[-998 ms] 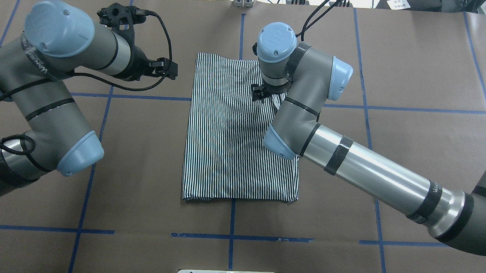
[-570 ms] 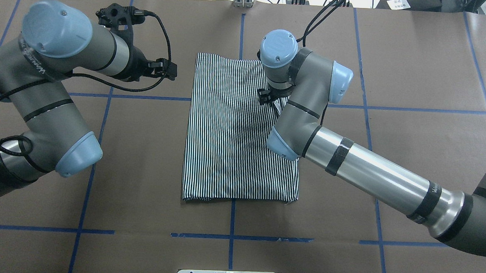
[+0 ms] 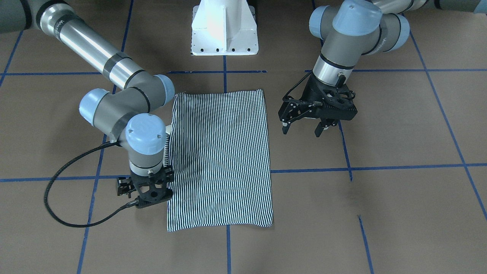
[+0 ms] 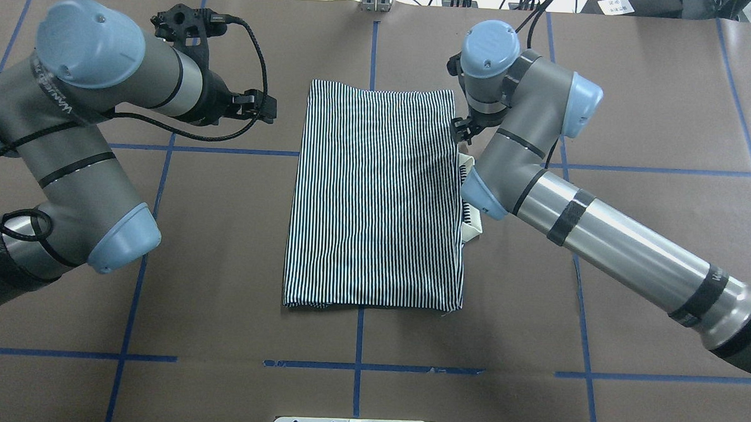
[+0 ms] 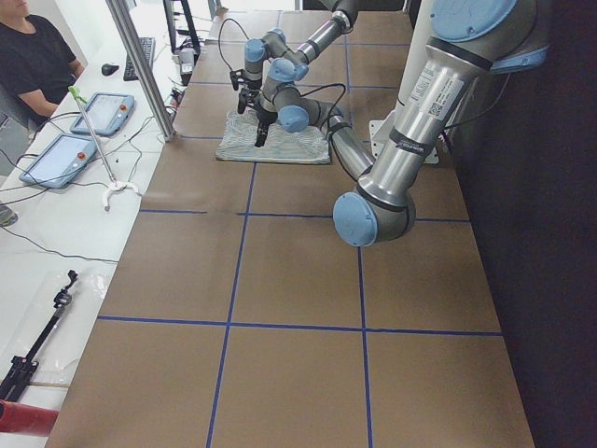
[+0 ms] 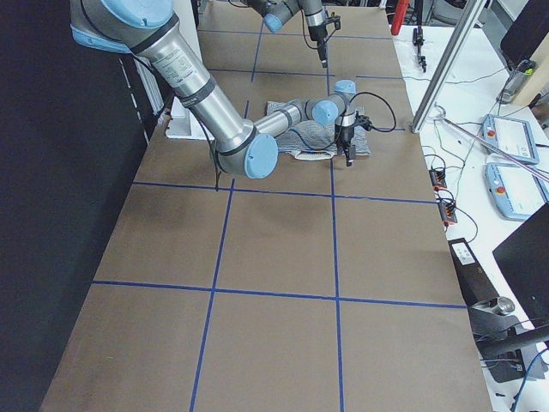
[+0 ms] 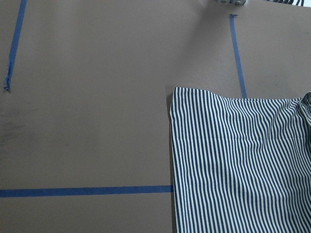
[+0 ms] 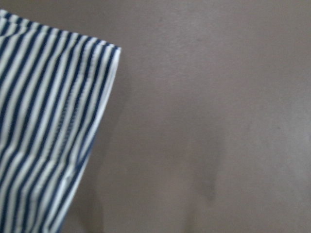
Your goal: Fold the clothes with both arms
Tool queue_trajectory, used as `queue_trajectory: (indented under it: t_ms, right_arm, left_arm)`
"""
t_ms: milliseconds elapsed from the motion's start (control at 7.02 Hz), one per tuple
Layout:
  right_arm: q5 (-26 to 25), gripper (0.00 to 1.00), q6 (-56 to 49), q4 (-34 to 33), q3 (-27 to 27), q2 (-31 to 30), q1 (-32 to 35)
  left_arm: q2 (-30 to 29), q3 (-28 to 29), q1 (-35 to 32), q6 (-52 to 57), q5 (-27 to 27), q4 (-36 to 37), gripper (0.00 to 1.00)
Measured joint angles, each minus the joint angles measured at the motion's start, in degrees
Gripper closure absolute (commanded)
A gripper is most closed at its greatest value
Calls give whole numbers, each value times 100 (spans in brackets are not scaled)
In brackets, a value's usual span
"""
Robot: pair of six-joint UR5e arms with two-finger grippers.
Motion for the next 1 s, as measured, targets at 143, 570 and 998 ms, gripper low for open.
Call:
queue_trajectory:
  t_ms: [143, 570, 998]
  right_arm:
    - [122, 0, -143, 2, 57, -15, 130]
    - [973, 0, 277, -44, 604, -61, 220]
    - [1480, 0, 1174, -78, 1790, -792, 207]
  left_arm:
    - [-1, 5, 0, -2, 0, 2, 0]
    - [12, -37, 52, -629, -388, 109, 0]
    - [11, -242, 1477, -3235, 71, 784, 1]
